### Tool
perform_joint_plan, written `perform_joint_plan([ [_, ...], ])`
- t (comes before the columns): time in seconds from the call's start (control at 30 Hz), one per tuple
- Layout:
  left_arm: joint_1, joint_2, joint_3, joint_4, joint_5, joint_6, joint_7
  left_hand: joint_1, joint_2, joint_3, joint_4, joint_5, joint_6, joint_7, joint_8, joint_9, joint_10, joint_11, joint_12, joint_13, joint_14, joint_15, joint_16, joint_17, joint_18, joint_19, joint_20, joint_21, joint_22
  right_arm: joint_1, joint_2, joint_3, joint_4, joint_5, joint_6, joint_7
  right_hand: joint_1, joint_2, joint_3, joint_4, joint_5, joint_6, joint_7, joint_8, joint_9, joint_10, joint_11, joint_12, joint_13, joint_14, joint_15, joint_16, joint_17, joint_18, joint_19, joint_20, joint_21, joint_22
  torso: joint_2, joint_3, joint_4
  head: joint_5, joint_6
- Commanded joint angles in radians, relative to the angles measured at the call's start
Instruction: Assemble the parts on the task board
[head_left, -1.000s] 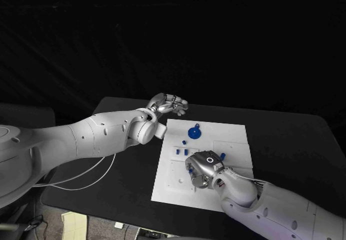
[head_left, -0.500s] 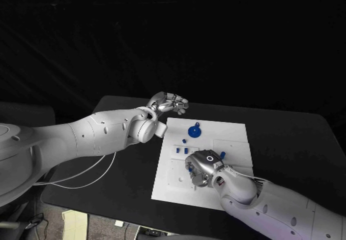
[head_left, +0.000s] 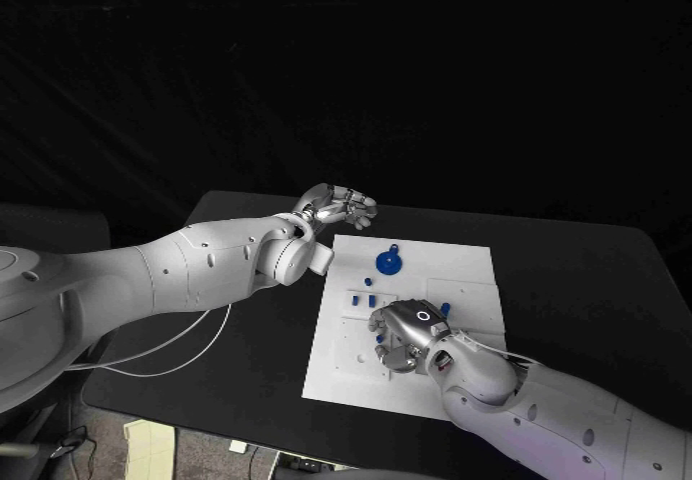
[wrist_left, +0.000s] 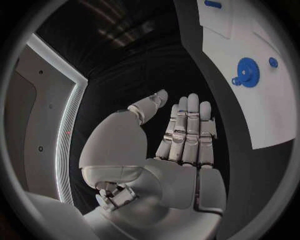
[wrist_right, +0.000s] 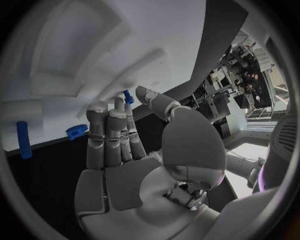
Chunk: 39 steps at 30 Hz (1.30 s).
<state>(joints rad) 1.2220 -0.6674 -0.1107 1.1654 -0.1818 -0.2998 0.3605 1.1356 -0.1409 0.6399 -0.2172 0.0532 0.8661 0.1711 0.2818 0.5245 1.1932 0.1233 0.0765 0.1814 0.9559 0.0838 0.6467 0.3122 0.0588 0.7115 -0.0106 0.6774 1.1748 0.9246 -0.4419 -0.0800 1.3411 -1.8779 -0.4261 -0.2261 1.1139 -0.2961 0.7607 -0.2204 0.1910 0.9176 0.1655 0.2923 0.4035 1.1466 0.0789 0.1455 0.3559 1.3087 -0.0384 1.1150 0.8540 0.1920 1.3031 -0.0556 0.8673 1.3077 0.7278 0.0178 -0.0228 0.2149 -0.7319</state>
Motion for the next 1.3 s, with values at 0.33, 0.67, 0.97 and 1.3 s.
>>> perform_joint_plan([
  [0.33,0.001,-0.003,0.001,0.0,0.005,0.025,0.001,-0.007,-0.002,-0.009,0.0,-0.001,-0.005,-0.002,0.0,-0.001,-0.008,0.002,-0.005,-0.001,-0.003,0.007,-0.008,0.004,0.009,0.002,0.002,-0.005,0.002,0.003,-0.04,0.013,0.046,0.061,-0.086,0.023,-0.065,0.001,-0.132,-0.003,0.087,-0.045,0.014,-0.009,-0.001,-0.044,0.015,-0.008,-0.017,-0.008,0.018,0.0,-0.009,0.07,-0.012,-0.001,-0.015,0.01,0.0,0.0003,0.0006,-0.007,0.007],
  [0.67,0.001,-0.007,0.001,0.003,0.005,0.027,0.002,-0.007,-0.001,-0.009,0.001,-0.001,-0.005,-0.002,0.001,-0.001,-0.008,0.002,-0.005,-0.001,-0.002,0.007,-0.009,0.005,0.009,0.002,0.002,-0.005,0.002,0.083,-0.136,0.043,0.129,0.054,-0.012,0.036,0.042,0.001,-0.028,0.03,-0.017,-0.018,0.0,0.018,0.01,-0.006,0.0,0.045,-0.025,0.002,0.004,0.01,-0.015,0.07,0.003,0.002,-0.016,0.011,-0.001,-0.0009,-0.0013,-0.036,0.038],
  [0.97,0.001,-0.018,0.001,0.009,0.005,0.033,0.007,-0.008,-0.001,-0.011,0.001,-0.001,-0.006,-0.002,0.001,-0.001,-0.008,0.002,-0.004,-0.001,-0.002,0.008,-0.01,0.006,0.009,0.002,0.002,-0.006,0.003,0.197,-0.229,0.051,0.123,0.114,0.146,0.042,-0.072,0.0,-0.166,0.032,-0.092,-0.031,0.002,0.017,0.007,-0.03,0.007,0.05,-0.047,0.004,0.012,0.028,-0.012,0.07,0.0,0.007,0.003,0.021,-0.001,0.0002,-0.0007,-0.053,0.058],
  [1.3,0.001,-0.019,0.0,0.01,0.005,0.034,0.006,-0.008,-0.001,-0.012,0.001,-0.001,-0.006,-0.002,0.001,-0.001,-0.007,0.002,-0.004,-0.001,-0.003,0.008,-0.011,0.007,0.009,0.001,0.002,-0.006,0.003,0.219,-0.223,0.05,0.036,0.12,0.215,0.055,-0.049,0.001,-0.196,0.028,-0.139,-0.045,-0.024,0.015,0.006,-0.069,0.021,0.038,-0.075,0.0,0.024,0.038,-0.013,0.07,-0.003,0.003,0.002,0.018,0.001,0.0024,-0.0001,-0.069,0.066],
])
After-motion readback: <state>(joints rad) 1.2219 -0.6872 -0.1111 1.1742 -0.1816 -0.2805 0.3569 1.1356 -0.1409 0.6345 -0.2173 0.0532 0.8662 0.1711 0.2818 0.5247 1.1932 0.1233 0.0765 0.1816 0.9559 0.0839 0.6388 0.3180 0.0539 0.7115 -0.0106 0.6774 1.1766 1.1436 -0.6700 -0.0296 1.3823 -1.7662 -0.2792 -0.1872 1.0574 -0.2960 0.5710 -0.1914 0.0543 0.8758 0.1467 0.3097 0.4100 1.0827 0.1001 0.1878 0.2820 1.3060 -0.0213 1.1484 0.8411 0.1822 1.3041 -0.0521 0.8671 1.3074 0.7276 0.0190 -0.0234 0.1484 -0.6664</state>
